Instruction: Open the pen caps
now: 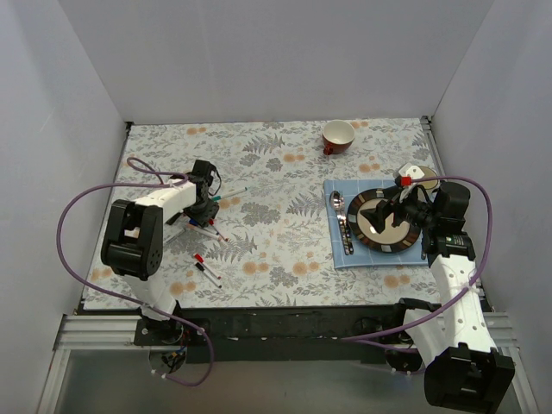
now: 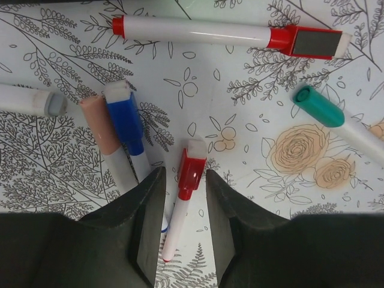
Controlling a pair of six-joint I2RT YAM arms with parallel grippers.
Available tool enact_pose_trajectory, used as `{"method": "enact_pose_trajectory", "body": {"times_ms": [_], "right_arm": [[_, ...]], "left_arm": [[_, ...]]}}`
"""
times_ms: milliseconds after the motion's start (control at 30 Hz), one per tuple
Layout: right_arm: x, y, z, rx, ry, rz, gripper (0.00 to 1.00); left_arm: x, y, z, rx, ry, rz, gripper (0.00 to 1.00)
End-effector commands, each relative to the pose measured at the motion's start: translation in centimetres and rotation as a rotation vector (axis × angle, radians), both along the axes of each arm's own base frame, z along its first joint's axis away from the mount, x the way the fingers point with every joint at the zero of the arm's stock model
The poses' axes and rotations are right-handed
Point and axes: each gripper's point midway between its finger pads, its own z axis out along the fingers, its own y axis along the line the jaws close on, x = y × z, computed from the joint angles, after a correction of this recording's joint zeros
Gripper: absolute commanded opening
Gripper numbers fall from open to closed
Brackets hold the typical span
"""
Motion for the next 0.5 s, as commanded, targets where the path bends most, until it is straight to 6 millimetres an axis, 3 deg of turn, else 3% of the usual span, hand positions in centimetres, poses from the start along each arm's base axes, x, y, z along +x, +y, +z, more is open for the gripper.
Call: {"method": "enact_pose_trajectory", "body": {"times_ms": [0,233,467], "right_arm": [[0.2,0.0,0.4,-0.012,-0.023,0.002,0.98],[0.2,-0.1,0.4,-0.014,-0.024,-0.003,0.98],[0.1,0.1,0.5,-0.012,-0.024,0.006,0.98]], "left_arm": [[1.1,0.0,0.4,0.015,-0.033,-0.009,0.32],[0.6,0.2,-0.5,0.027,-0.013,-0.012,0.27],[0.5,0.3,-0.7,0.028,-0.012,-0.010,0.10]]}}
